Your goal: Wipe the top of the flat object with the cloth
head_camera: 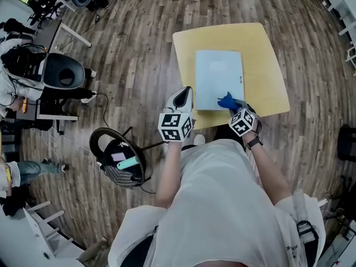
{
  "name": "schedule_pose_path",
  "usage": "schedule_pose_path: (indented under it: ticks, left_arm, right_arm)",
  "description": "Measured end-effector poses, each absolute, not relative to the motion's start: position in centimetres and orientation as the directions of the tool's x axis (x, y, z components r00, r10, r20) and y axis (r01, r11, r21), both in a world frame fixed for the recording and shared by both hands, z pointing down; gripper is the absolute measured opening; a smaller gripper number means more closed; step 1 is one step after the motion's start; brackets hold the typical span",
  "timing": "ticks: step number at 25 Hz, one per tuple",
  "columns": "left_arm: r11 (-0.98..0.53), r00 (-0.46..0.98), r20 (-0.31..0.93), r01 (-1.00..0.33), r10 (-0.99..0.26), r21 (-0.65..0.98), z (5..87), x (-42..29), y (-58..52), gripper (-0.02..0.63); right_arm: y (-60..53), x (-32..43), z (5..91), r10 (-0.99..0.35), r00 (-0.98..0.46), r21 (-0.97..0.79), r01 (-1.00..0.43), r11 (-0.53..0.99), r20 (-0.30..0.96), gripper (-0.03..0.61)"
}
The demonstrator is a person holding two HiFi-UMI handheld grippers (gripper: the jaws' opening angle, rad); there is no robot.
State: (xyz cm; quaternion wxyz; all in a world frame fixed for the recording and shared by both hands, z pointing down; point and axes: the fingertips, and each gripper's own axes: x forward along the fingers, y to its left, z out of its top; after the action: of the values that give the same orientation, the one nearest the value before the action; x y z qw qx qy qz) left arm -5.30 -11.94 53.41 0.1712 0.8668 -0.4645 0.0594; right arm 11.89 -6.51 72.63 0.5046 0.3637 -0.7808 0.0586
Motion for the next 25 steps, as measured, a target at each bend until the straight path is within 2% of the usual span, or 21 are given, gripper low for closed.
schedule_pose_path:
  ticks: [6, 14, 18, 21, 25]
  left_arm:
    - [-0.565, 0.610, 0.266, -0.792, -0.747, 0.231, 53.1, -3.0, -12.3, 0.003]
    - [-0.601, 0.638, 0.262, -0.770, -0.724, 0.214, 52.9, -1.9, -12.7, 0.003]
    - [-0.616, 0.647, 0.247, -0.762, -0.721, 0.200, 52.3, -1.4, -13.3, 0.003]
    - [-0.634, 0.659, 0.229, -0.752, -0.717, 0.179, 51.3, -0.8, -13.9, 0.003]
    - [-0.655, 0.668, 0.194, -0.743, -0.718, 0.137, 48.5, 0.0, -15.7, 0.003]
  right_arm:
    - [-6.4, 16.4, 72.1, -0.541, -0.185, 0.235, -0.753, 0.614, 0.820, 0.081]
    - [-6.8, 16.4, 72.5, -0.554, -0.153, 0.234, -0.792, 0.565, 0.818, 0.080]
    - [-7.6, 16.9, 72.5, -0.569, -0.176, 0.162, -0.855, 0.492, 0.803, 0.078]
    - [-9.0, 16.8, 70.1, -0.640, -0.217, 0.080, -0.912, 0.402, 0.738, 0.072]
    - [-13.0, 15.6, 61.4, -0.788, -0.272, 0.056, -0.931, 0.360, 0.552, 0.072]
